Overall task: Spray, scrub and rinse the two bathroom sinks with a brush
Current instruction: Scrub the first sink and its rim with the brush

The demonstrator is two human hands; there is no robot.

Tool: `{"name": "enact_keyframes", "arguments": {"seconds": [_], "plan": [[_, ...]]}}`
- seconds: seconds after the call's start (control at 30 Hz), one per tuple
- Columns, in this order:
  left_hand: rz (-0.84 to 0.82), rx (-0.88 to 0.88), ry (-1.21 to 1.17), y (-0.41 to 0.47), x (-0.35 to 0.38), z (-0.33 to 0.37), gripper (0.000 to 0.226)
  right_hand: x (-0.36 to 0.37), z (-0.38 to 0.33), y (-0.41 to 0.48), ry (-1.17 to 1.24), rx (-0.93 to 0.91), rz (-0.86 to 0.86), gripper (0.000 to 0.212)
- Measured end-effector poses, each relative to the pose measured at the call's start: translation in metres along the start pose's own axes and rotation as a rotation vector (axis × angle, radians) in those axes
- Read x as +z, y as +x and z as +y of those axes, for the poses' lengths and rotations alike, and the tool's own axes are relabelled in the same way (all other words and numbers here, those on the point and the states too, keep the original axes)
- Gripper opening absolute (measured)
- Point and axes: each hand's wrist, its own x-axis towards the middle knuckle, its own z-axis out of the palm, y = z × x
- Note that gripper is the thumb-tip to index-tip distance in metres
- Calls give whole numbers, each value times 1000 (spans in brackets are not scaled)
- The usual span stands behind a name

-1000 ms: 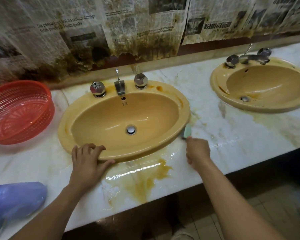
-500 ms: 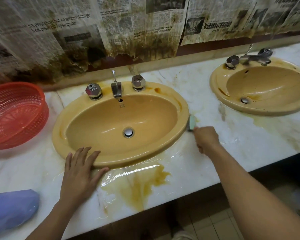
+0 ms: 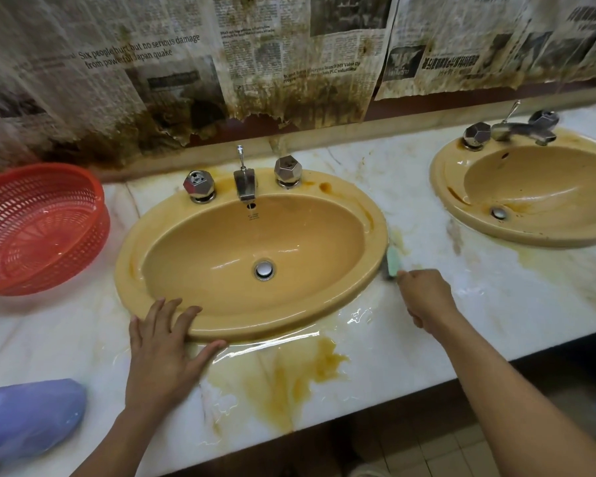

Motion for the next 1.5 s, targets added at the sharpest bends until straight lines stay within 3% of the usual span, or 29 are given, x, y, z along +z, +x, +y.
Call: {"name": "enact_keyframes", "arguments": {"seconds": [0.13,0.3,0.43,0.67,0.87,1.07,1.3,1.43,1.5], "plan": [[2,9,1,1,0,-2,76,-6,-40,52,-24,-56,61,36],[9,1,-8,1,-1,-2,76,-36,-78,56,-352,-281,110,37],[13,2,-12,1,0,-1,77,-10,-64,32,-587,-422,57,32],[42,-38,-43,-1,-1,-1,80,4,-109,62,-512,-394,42,29],[42,-102,-76,-1,0,-1,88,-17,-81,62,-720,-366,-2,35],[47,-145,-101,-1,0,-3,90,21,-131,71,-638,-488,45,27],[28,-252,-116,4,0,-3,87,-12,-134,96,-861,-456,-18,37],[30,-317,-125,5,-1,-4,88,18,-155,93,-810,-603,-31,43],[41,-331,-142,7,-2,-4,87,30,-163,85,-799,-675,-83,36]]}}
